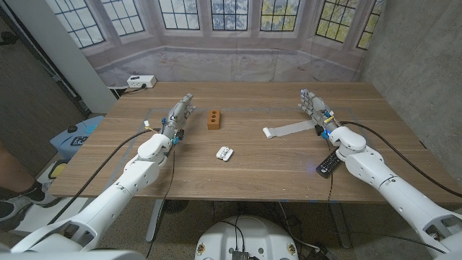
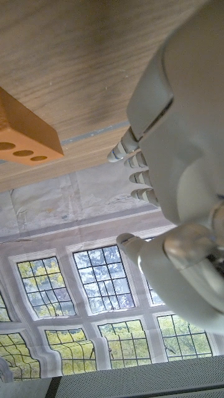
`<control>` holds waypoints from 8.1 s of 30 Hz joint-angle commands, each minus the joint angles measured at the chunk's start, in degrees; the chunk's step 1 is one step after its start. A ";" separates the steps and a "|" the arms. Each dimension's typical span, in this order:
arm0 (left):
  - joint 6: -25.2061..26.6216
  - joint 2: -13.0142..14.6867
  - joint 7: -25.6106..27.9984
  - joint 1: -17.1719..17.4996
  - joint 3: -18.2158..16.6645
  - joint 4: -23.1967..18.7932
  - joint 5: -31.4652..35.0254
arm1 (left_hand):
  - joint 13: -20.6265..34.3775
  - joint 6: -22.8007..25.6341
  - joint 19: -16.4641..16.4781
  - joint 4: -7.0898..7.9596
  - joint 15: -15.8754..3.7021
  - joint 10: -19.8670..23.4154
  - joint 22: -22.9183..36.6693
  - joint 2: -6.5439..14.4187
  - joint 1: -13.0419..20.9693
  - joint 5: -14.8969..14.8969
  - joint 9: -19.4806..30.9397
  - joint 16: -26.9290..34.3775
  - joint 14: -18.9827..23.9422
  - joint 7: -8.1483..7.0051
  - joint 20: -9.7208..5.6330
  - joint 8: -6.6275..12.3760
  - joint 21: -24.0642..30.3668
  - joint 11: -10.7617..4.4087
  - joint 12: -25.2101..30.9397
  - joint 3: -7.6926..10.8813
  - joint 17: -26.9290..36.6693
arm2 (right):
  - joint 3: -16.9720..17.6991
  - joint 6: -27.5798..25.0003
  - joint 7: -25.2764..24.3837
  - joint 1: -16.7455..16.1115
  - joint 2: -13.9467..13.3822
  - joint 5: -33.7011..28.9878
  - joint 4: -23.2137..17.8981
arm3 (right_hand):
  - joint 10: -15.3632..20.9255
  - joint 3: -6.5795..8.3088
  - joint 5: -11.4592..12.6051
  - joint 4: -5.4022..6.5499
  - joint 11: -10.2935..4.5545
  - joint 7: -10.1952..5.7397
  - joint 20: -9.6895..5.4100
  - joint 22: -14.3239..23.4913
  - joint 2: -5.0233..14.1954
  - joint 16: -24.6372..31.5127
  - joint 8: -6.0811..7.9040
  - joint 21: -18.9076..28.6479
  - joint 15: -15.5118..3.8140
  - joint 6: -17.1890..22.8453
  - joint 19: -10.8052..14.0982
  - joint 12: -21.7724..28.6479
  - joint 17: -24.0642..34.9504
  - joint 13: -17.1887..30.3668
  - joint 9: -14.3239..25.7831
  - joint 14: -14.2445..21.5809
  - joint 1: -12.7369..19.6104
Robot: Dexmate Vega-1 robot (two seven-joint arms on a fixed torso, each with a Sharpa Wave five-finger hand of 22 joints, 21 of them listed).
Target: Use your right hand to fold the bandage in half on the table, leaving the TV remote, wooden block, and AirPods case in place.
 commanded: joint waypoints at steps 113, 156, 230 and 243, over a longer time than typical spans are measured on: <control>3.17 1.68 1.19 -1.31 0.62 -1.65 1.86 | 0.28 -0.13 0.12 -2.56 0.11 0.04 0.17 0.07 0.86 0.47 0.15 0.42 0.48 -0.55 0.19 0.25 -0.57 -1.44 0.30 -0.47 0.27 | -11.71 -45.74 -14.83 9.25 -15.89 -37.83 -19.82 | 17.60 1.99 -0.36 -8.24 0.93 1.96 -2.76 0.01 -4.09 1.78 2.73 1.01 -2.66 16.70 8.32 3.04 -0.85 0.68 0.48 11.84 13.27; 3.15 1.23 1.32 -1.80 0.77 -2.46 1.86 | 0.29 -0.06 0.20 -2.84 0.21 0.11 0.17 0.17 0.81 0.47 0.15 0.36 0.51 -0.53 0.22 0.26 -0.60 -1.50 0.30 -0.63 0.29 | -18.14 -55.13 -12.51 14.07 -13.47 -46.56 -12.68 | 30.71 2.22 0.09 -8.21 0.13 1.60 -2.28 0.04 -9.21 2.66 3.37 0.86 -5.31 26.84 14.45 6.24 -0.79 2.09 0.67 24.02 24.49; 5.68 3.22 4.23 1.37 0.29 -8.72 2.35 | 0.30 1.32 0.29 -3.09 0.32 0.41 0.18 0.38 0.77 0.51 0.17 0.40 0.73 -0.18 0.35 0.55 -0.61 -1.41 0.36 -0.65 0.33 | -22.08 -51.73 -20.74 14.21 -7.07 -50.41 -0.43 | 39.55 0.87 0.23 -7.35 -2.32 0.13 -3.72 0.12 -10.51 3.85 3.26 0.82 -9.22 36.44 18.65 10.72 0.22 4.59 1.02 34.15 32.76; 6.70 3.21 4.70 1.18 0.66 -9.32 2.60 | 0.30 1.46 0.27 -3.11 0.31 0.45 0.19 0.40 0.77 0.52 0.17 0.39 0.74 -0.17 0.38 0.53 -0.63 -1.35 0.36 -0.63 0.34 | -21.98 -50.52 -22.00 13.91 -6.47 -50.16 1.53 | 40.19 0.51 0.23 -7.17 -2.61 -0.11 -3.78 0.13 -10.39 3.89 3.14 0.78 -9.40 37.12 18.96 11.19 0.42 4.93 1.07 34.63 33.10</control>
